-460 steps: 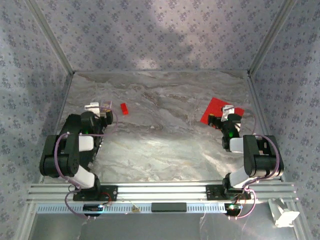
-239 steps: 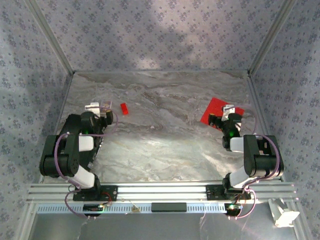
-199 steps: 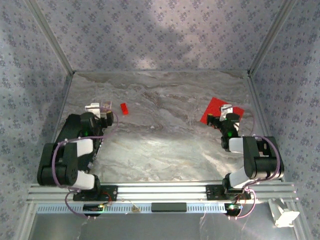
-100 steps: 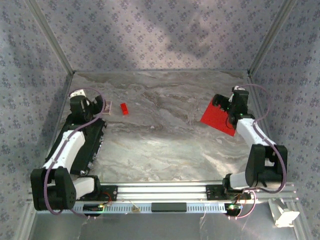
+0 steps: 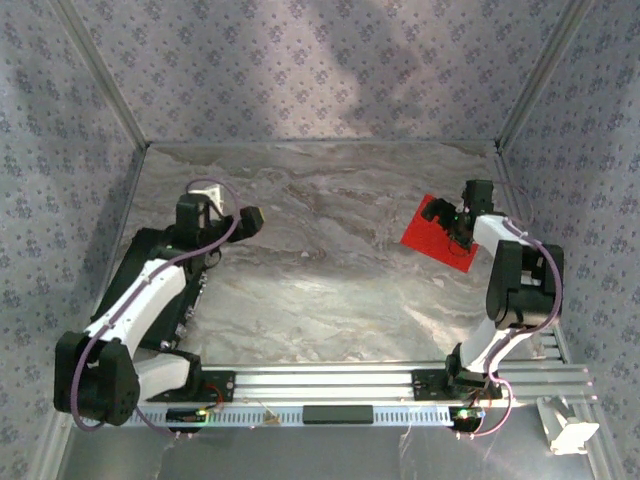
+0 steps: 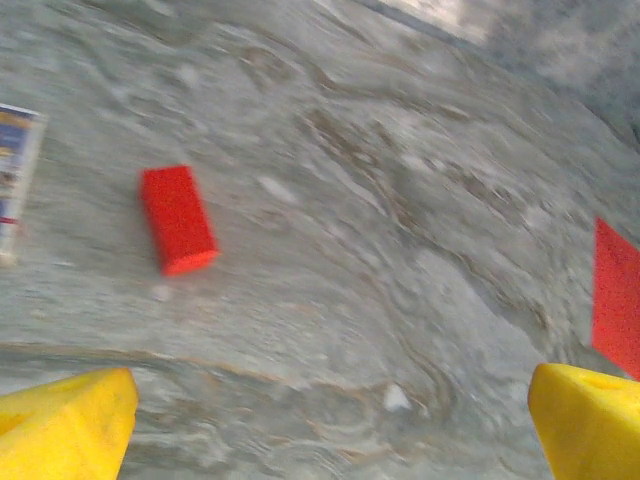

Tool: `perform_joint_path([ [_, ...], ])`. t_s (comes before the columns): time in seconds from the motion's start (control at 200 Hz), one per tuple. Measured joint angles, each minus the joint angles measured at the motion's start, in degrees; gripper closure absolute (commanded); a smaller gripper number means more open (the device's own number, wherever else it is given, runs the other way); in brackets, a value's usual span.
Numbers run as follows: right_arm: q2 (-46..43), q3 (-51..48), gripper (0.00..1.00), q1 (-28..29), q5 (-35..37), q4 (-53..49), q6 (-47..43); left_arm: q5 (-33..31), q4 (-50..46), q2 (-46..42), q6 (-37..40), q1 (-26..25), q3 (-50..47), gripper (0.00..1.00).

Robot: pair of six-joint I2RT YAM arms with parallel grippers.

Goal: Fold a paper plane with a square sheet of paper (pick it up from the middle)
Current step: Move the square sheet of paper to the center of the table.

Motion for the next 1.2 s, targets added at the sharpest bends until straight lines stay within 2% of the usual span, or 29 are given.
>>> perform_joint_path([
  [0.26,4.55,2.08,0.02,0.22,-2.75,-1.88,0.44,-3.02,-0.66,-0.13,-2.84,-11.04,0.02,0.0],
  [0.515,4.98,2.84,0.05,3.74,-4.81,-3.96,-0.24,-6.56,-0.66,-3.48,-5.35,-13.7,-3.02,0.0],
  [0.665,4.94,2.86,0.05,10.29,-5.53,-4.94,-0.26,-7.82,-0.72,-5.25,-6.23,-14.21,-5.01,0.0],
  [0.999,3.54,0.04,0.05,29.99,-4.94,-2.4,0.9,-9.57,-0.76,-9.49,-6.69,-14.21,-8.68,0.0],
  [1.204,2.43,-0.52,0.04,35.67,-6.47,-2.38,1.01,-8.37,-0.61,-9.35,-6.86,-14.19,-8.76,0.0],
])
